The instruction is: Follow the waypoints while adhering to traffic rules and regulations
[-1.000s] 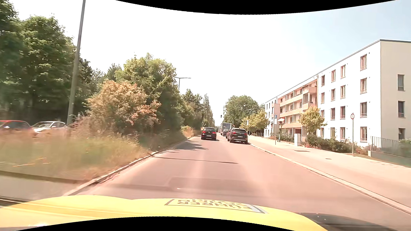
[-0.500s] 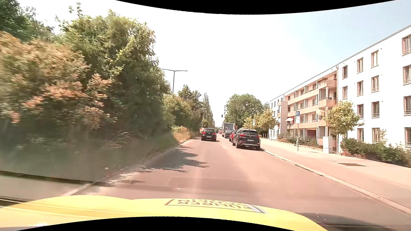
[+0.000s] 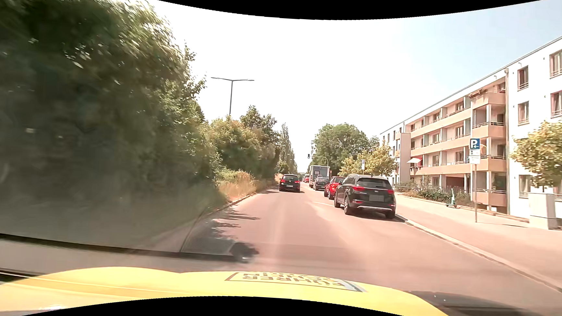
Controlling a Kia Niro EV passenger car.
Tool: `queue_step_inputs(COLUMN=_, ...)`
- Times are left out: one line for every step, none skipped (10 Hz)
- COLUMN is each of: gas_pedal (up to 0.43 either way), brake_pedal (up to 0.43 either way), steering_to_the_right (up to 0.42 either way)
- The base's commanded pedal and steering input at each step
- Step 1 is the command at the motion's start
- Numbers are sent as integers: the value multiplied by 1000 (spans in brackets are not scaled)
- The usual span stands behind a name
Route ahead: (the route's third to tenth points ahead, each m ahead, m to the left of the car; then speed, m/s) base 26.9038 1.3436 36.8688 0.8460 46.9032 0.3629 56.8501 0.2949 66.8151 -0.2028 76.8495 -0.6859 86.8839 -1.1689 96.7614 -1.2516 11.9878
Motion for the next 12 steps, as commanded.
queue_step_inputs(gas_pedal=98, brake_pedal=0, steering_to_the_right=-8)
queue_step_inputs(gas_pedal=98, brake_pedal=0, steering_to_the_right=-4)
queue_step_inputs(gas_pedal=98, brake_pedal=0, steering_to_the_right=1)
queue_step_inputs(gas_pedal=98, brake_pedal=0, steering_to_the_right=8)
queue_step_inputs(gas_pedal=87, brake_pedal=0, steering_to_the_right=8)
queue_step_inputs(gas_pedal=79, brake_pedal=0, steering_to_the_right=8)
queue_step_inputs(gas_pedal=67, brake_pedal=0, steering_to_the_right=8)
queue_step_inputs(gas_pedal=59, brake_pedal=0, steering_to_the_right=8)
queue_step_inputs(gas_pedal=59, brake_pedal=0, steering_to_the_right=8)
queue_step_inputs(gas_pedal=47, brake_pedal=0, steering_to_the_right=8)
queue_step_inputs(gas_pedal=47, brake_pedal=0, steering_to_the_right=7)
queue_step_inputs(gas_pedal=47, brake_pedal=0, steering_to_the_right=7)
